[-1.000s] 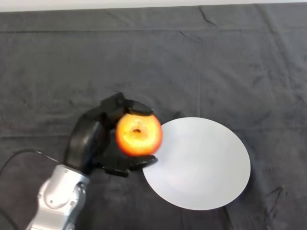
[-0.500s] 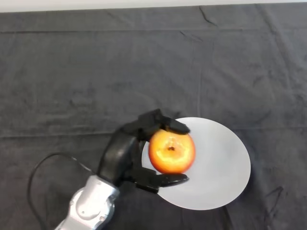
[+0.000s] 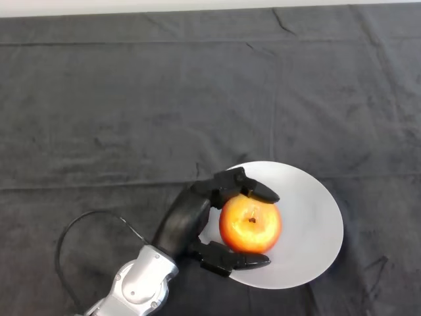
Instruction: Move the apple to the plate
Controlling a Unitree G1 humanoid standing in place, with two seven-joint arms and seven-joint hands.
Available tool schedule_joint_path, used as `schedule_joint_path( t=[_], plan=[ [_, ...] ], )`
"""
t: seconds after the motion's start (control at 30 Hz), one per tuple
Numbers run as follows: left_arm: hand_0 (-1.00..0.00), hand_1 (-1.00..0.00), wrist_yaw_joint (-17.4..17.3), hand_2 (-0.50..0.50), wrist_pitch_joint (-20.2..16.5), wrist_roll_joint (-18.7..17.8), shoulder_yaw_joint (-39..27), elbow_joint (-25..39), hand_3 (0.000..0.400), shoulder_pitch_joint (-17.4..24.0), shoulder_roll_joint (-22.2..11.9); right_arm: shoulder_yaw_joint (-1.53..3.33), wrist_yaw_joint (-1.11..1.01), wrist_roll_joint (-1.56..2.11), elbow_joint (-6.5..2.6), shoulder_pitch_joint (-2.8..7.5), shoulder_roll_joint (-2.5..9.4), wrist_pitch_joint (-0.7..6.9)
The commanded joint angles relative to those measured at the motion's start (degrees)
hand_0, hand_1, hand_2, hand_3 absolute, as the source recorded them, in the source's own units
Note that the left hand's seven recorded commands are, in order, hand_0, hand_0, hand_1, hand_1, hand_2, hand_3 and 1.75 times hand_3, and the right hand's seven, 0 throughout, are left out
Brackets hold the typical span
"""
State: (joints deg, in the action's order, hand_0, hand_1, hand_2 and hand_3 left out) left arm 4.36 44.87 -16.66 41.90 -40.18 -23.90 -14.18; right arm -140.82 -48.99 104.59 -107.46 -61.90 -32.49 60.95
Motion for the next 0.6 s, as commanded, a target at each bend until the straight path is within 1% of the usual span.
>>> schedule_joint_path(
  t=[0.03,0.07,0.1,0.27,0.4,0.6],
  plan=[
    [0.0,-0.55,0.8,0.27,1.28,0.45,0.78,-2.53,0.22,-3.09,-1.08,-0.35,0.27,0.01,0.43,-0.16,-1.21,0.18],
    [0.0,-0.25,1.01,0.13,1.28,0.52,1.11,-2.95,0.1,-3.26,-1.12,-0.35,0.27,0.01,0.43,-0.16,-1.21,0.18],
    [0.0,0.0,1.21,0.0,1.24,0.58,1.38,-3.26,0.0,-3.44,-1.13,-0.35,0.27,0.01,0.43,-0.16,-1.21,0.18],
    [0.0,0.0,2.08,0.0,0.99,0.7,2.33,-4.22,0.0,-4.15,-1.29,-0.35,0.26,0.01,0.42,-0.16,-1.22,0.19],
    [0.0,0.0,2.56,0.0,1.51,0.73,2.75,-5.04,0.0,-4.32,-1.56,-0.35,0.25,0.01,0.41,-0.16,-1.22,0.2],
    [0.0,0.0,2.43,0.0,1.81,0.16,2.42,-5.33,0.0,-4.77,-2.64,-0.35,0.23,0.01,0.4,-0.16,-1.22,0.22]
  ],
)
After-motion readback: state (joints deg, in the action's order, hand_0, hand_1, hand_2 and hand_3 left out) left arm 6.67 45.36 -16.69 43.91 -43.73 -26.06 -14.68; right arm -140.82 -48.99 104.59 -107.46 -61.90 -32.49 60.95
